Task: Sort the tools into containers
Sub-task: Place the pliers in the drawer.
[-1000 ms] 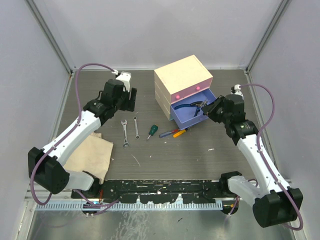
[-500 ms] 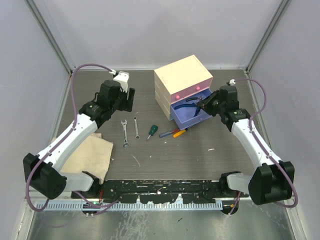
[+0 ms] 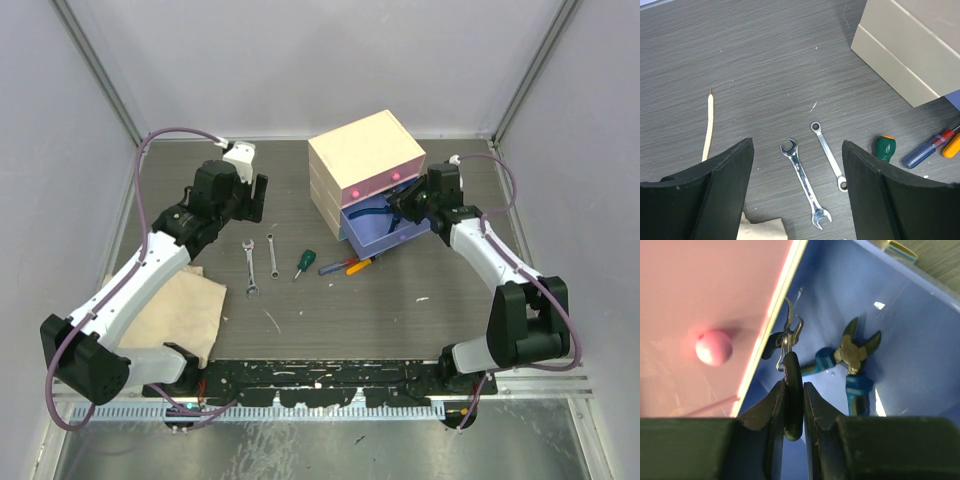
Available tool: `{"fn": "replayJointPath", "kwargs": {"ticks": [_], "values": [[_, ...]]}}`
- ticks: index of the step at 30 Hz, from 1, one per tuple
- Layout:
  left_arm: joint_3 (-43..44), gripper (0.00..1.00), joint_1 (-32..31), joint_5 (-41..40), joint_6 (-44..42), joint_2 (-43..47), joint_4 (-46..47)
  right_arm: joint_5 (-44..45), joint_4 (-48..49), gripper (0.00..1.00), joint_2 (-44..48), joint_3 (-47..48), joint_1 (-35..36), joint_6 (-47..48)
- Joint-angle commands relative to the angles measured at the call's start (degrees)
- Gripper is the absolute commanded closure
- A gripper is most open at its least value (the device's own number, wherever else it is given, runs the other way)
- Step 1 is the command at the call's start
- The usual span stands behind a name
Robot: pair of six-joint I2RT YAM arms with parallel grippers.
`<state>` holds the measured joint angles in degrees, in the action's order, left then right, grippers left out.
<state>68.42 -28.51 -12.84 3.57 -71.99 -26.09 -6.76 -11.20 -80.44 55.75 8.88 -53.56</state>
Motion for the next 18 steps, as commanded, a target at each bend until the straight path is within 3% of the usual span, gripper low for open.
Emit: {"fn": "replayJointPath", "kwargs": {"ticks": [1, 6, 10, 18], "values": [[0.2, 0.28, 0.0, -0.5, -0.4, 1.2, 3.6, 0.5, 6.1, 0.99, -2.2, 4.5, -0.2, -0.8], [0.2, 0.27, 0.0, -0.6, -0.5, 1.2, 3.6, -0.1, 7.0, 0.9, -6.0, 6.0, -0.2, -0.4], [0.1, 0.27, 0.0, -0.8, -0.7, 1.1, 3.6, 1.0, 7.0, 0.74, -6.7, 6.4, -0.2, 0.1], [0.3, 0.27, 0.0, -0.8, -0.8, 0.7, 3.5, 0.9, 5.3, 0.63, -5.0, 6.4, -0.2, 1.6]]}}
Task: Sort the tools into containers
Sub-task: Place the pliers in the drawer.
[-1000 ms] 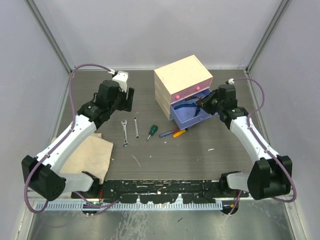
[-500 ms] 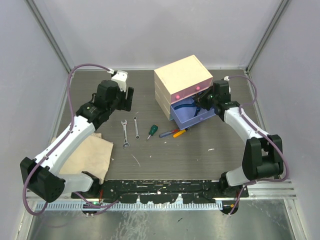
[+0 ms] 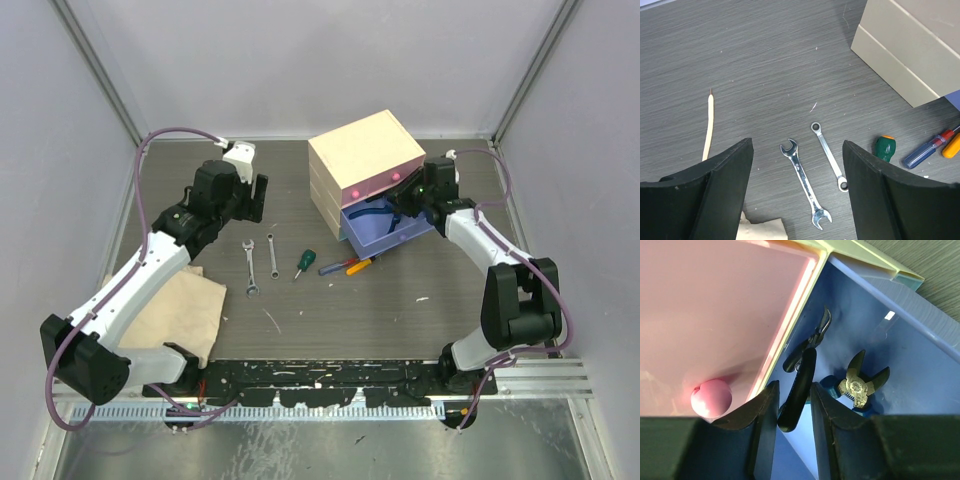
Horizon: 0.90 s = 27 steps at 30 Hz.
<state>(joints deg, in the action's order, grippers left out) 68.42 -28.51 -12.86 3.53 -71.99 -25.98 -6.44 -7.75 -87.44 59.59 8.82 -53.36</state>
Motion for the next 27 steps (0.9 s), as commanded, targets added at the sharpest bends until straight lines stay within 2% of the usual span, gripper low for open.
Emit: {"fn": "replayJointPath", "kwargs": {"ticks": [1, 16, 21, 27], "values": [[0.4, 0.27, 0.0, -0.8, -0.7, 0.7, 3.3, 0.2, 1.5, 0.62, 2.2, 2.6, -0.1, 2.0], [0.4, 0.26, 0.0, 0.4, 0.2, 1.5, 3.8, 2.9, -7.9, 0.56, 16.6, 0.3, -0.1, 11.1], [0.9, 0.25, 0.0, 3.2, 2.1, 1.8, 5.4, 4.5, -9.1, 0.55, 24.8, -4.6, -0.1, 13.9], [6.2, 0.23, 0.0, 7.7, 4.2, -0.3, 7.1, 5.6, -11.3, 0.55, 33.1, -10.7, -0.2, 14.9]]}}
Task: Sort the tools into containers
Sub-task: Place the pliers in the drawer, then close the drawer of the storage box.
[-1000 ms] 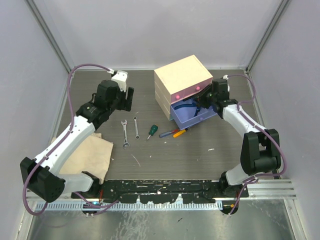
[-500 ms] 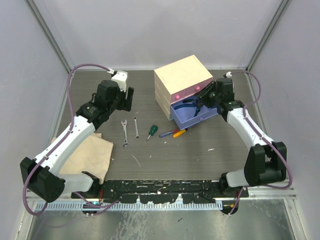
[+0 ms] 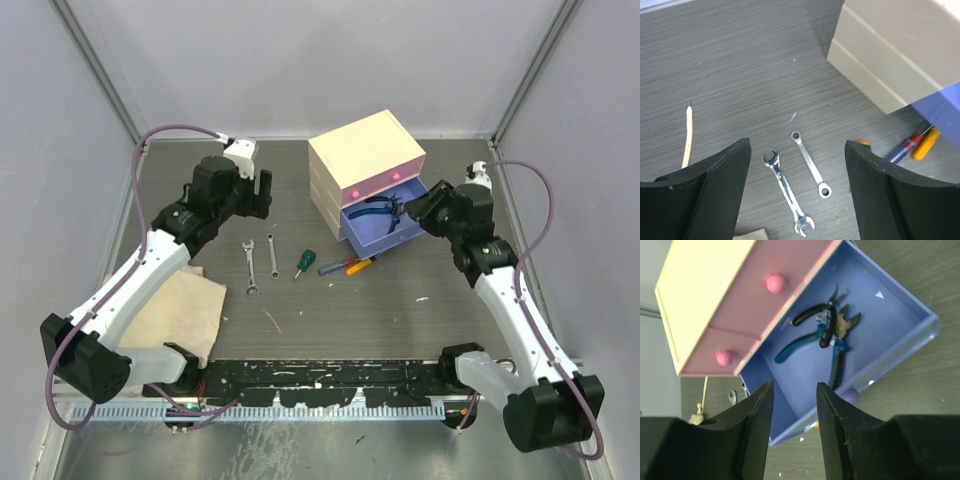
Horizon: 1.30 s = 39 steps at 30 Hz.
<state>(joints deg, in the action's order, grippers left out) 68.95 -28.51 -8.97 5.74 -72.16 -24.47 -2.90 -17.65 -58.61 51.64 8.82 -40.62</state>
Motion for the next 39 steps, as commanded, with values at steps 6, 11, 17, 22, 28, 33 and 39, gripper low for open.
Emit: {"fn": "replayJointPath", "kwargs": {"ticks": [6, 11, 17, 22, 28, 33, 39], "values": [[12.6, 0.2, 0.0, 6.8, 3.7, -6.9, 7.7, 2.6, -4.3, 0.54, 10.2, -7.2, -0.2, 2.4], [23.7, 0.19, 0.0, 9.4, 2.2, -15.0, 6.8, 4.5, -7.4, 0.53, 13.2, -9.4, -0.2, 3.9], [39.2, 0.18, 0.0, 15.5, 1.4, -27.8, 5.4, 3.4, -8.7, 0.53, 14.7, -11.1, -0.2, 4.2], [52.8, 0.17, 0.5, 20.9, 1.4, -39.9, 2.7, 2.9, -9.6, 0.53, 14.2, -11.4, -0.2, 4.9], [68.8, 0.17, 1.6, 27.2, 2.9, -51.7, -1.5, 2.5, -9.6, 0.53, 13.2, -12.4, -0.2, 5.1], [74.4, 0.16, 2.3, 31.5, 4.2, -57.3, -2.2, 2.3, -9.4, 0.53, 12.3, -12.5, -0.2, 5.3], [74.8, 0.2, 3.5, 36.6, 8.5, -60.7, -1.2, 3.2, -7.6, 0.53, 11.4, -13.3, -0.2, 5.4]]}}
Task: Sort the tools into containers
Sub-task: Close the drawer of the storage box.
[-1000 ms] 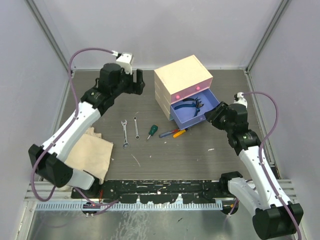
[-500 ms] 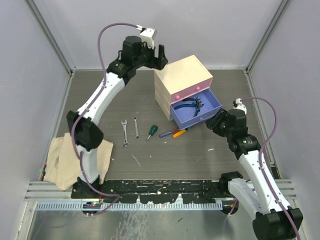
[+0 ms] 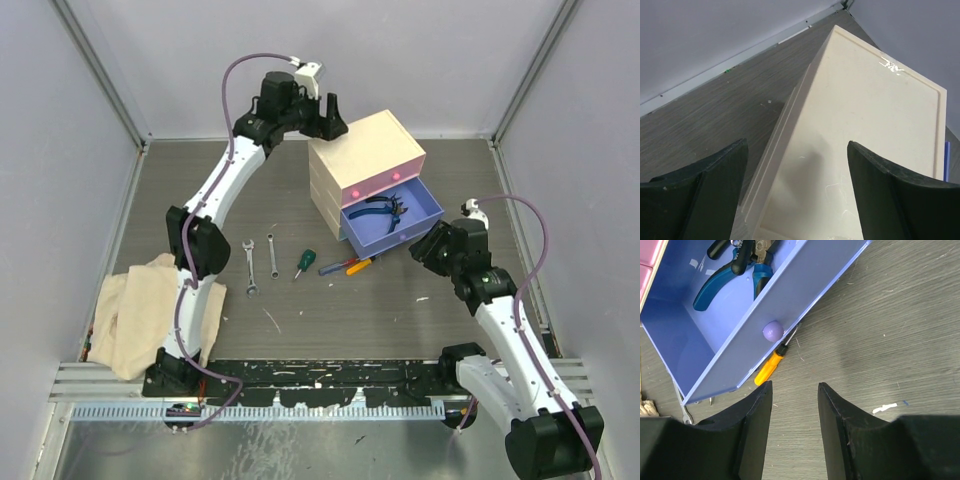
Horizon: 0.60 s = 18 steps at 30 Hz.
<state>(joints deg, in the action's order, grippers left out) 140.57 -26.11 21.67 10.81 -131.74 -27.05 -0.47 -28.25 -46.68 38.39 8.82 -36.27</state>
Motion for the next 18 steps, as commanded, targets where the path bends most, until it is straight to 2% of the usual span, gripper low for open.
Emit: {"fn": "replayJointPath", "kwargs": {"ticks": [1, 7, 13, 18], "values": [[3.1, 0.21, 1.3, 7.3, 4.1, -1.5, 1.4, 1.1, 3.2, 0.53, -0.9, -0.1, -0.2, 1.1], [3.3, 0.27, 1.3, 13.4, 5.5, -3.4, 1.2, 4.1, 6.5, 0.53, -3.1, -0.6, -0.3, 0.6], [2.8, 0.32, 1.3, 15.6, 5.5, -4.1, 0.1, 8.3, 11.0, 0.53, -6.6, -0.1, -0.2, 0.1], [1.9, 0.39, 1.3, 16.8, 5.7, -4.1, 0.2, 8.5, 16.4, 0.53, -10.3, 0.1, -0.2, -0.2]]}}
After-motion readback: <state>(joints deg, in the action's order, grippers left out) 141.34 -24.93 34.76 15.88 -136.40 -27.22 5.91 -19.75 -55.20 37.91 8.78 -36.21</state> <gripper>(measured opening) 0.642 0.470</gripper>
